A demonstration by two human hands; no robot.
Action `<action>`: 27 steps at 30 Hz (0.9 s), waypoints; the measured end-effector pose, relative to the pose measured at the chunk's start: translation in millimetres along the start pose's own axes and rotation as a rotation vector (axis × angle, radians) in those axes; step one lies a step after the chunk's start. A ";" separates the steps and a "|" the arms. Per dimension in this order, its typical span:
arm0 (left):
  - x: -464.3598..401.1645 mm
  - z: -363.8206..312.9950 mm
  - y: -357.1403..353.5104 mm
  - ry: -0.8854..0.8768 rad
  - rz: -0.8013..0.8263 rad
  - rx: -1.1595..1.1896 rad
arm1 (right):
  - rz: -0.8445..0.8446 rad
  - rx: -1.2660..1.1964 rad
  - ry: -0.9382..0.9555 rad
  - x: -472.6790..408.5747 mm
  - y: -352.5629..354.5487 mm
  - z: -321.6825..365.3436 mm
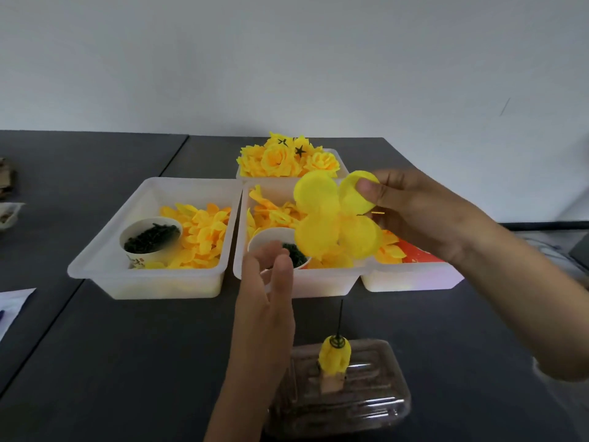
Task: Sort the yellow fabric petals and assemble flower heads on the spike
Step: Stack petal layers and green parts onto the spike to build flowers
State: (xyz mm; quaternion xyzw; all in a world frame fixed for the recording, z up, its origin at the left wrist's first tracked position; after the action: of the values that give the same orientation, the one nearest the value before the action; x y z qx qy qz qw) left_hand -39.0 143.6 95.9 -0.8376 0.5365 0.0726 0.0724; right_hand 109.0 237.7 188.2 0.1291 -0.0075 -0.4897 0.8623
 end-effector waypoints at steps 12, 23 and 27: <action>21.1 -24.7 -4.2 -0.019 0.194 0.090 | -0.010 -0.083 -0.179 34.3 -12.9 -41.6; 38.5 17.6 -7.7 0.193 0.270 0.206 | -0.010 -0.124 -0.202 53.2 -22.4 -72.1; 39.9 15.5 -12.6 0.225 0.305 0.283 | 0.051 -0.212 -0.196 54.1 -28.1 -68.1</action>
State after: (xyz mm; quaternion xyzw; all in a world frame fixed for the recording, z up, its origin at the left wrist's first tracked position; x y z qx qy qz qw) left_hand -11.7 116.4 73.3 -0.7313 0.6663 -0.0869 0.1171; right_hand 123.0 192.9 109.7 -0.0113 -0.0433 -0.4760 0.8783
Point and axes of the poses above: each hand's wrist, its own x-axis away from the middle knuckle, its own y-axis out of the back of the hand, z = x × y, the point moved 8 cm from there along -x, towards the middle knuckle
